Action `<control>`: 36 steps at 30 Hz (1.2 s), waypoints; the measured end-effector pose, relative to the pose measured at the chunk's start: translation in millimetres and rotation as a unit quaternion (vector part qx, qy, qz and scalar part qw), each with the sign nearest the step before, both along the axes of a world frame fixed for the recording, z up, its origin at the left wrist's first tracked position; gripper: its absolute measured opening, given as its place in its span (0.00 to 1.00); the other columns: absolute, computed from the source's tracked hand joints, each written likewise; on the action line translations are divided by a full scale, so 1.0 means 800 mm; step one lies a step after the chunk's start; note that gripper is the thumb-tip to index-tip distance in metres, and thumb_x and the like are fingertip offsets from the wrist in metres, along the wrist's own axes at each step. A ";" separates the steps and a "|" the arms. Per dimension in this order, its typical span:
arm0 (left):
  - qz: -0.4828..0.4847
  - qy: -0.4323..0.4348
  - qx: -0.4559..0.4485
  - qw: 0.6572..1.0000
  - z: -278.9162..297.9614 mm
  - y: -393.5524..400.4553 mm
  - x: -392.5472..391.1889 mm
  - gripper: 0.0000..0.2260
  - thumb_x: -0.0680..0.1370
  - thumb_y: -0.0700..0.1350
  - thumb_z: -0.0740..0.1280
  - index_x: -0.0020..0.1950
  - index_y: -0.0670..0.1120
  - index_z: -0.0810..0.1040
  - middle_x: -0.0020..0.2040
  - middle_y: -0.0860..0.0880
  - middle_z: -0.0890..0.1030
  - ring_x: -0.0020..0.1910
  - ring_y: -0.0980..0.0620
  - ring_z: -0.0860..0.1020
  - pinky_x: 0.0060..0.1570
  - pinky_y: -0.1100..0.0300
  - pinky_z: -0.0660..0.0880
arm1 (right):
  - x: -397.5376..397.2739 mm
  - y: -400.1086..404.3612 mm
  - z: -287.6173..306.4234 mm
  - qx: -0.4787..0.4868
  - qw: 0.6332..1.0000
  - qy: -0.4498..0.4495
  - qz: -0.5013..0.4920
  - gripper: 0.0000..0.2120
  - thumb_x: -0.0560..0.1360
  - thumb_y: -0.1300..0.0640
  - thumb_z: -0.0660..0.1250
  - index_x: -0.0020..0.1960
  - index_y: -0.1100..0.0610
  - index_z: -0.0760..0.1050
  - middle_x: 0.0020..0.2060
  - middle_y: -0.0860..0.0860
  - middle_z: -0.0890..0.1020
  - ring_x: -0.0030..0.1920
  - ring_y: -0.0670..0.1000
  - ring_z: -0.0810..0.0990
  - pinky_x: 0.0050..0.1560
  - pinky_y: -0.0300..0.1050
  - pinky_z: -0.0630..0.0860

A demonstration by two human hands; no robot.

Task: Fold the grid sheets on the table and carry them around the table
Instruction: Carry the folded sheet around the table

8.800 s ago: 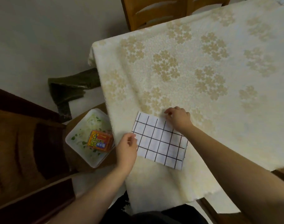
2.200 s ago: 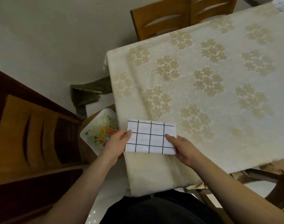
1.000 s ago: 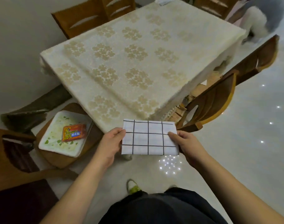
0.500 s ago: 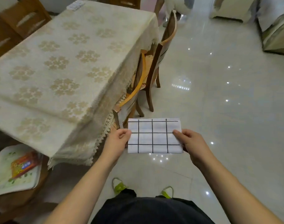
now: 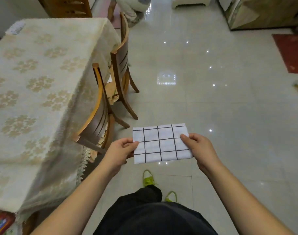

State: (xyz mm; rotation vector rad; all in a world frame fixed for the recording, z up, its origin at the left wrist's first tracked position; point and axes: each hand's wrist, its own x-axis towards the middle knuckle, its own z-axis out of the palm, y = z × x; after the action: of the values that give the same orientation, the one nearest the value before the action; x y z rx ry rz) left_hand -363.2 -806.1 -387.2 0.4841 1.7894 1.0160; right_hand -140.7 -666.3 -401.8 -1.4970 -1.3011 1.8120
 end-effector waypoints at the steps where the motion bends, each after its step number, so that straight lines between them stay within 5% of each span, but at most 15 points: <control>1: -0.002 -0.001 0.002 1.000 -0.002 0.011 -0.003 0.06 0.78 0.47 0.68 0.52 0.47 0.81 0.47 0.47 0.86 0.49 0.44 0.84 0.55 0.46 0.76 | -0.001 0.006 -0.002 -0.005 1.000 -0.003 -0.006 0.06 0.76 0.57 0.70 0.44 0.60 0.81 0.38 0.53 0.84 0.37 0.48 0.81 0.39 0.42 0.76; 8: 0.016 -0.024 0.011 1.000 -0.018 0.085 -0.047 0.08 0.79 0.43 0.67 0.53 0.39 0.81 0.47 0.42 0.85 0.49 0.43 0.83 0.49 0.55 0.80 | -0.044 0.069 -0.020 -0.025 0.999 -0.015 -0.013 0.06 0.76 0.57 0.71 0.43 0.59 0.81 0.37 0.53 0.84 0.37 0.50 0.81 0.40 0.44 0.77; 15: 0.052 -0.060 0.007 0.997 -0.044 0.152 -0.129 0.11 0.80 0.44 0.64 0.54 0.35 0.78 0.47 0.40 0.81 0.46 0.44 0.80 0.53 0.48 0.77 | -0.138 0.139 -0.017 -0.031 0.999 -0.041 0.017 0.08 0.76 0.56 0.70 0.42 0.60 0.78 0.37 0.54 0.81 0.38 0.51 0.78 0.42 0.47 0.74; 19: 0.059 -0.056 0.023 0.996 -0.040 0.193 -0.168 0.06 0.80 0.42 0.65 0.48 0.42 0.80 0.42 0.47 0.84 0.43 0.48 0.82 0.44 0.57 0.78 | -0.177 0.178 -0.014 -0.060 0.997 -0.035 0.025 0.07 0.77 0.55 0.68 0.47 0.59 0.80 0.40 0.52 0.84 0.39 0.49 0.81 0.40 0.42 0.78; 25: 0.046 -0.009 0.024 0.999 -0.039 0.254 -0.213 0.11 0.76 0.50 0.70 0.56 0.46 0.81 0.48 0.47 0.85 0.51 0.47 0.83 0.59 0.46 0.77 | -0.206 0.232 -0.011 -0.037 0.999 -0.033 0.017 0.05 0.77 0.59 0.69 0.48 0.60 0.80 0.41 0.54 0.85 0.39 0.50 0.83 0.40 0.43 0.79; 30: 0.066 -0.004 0.014 0.998 -0.046 0.320 -0.229 0.12 0.74 0.51 0.72 0.54 0.48 0.82 0.49 0.48 0.85 0.53 0.47 0.82 0.61 0.43 0.75 | -0.222 0.299 -0.016 -0.039 0.999 -0.031 0.014 0.05 0.76 0.60 0.69 0.46 0.62 0.79 0.37 0.53 0.84 0.36 0.50 0.82 0.36 0.42 0.78; 36: 0.076 -0.009 0.004 0.997 -0.033 0.432 -0.222 0.06 0.79 0.45 0.66 0.50 0.45 0.82 0.44 0.46 0.85 0.47 0.46 0.83 0.51 0.52 0.79 | -0.225 0.414 -0.023 -0.043 0.999 -0.008 0.030 0.07 0.77 0.58 0.69 0.46 0.63 0.79 0.38 0.53 0.85 0.37 0.50 0.83 0.40 0.43 0.79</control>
State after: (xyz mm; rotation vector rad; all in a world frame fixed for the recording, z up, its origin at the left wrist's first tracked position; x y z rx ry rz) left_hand -540.9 -460.2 -413.8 0.3472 1.8287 1.1299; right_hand -321.0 -335.3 -420.1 -1.5351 -1.3028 1.9208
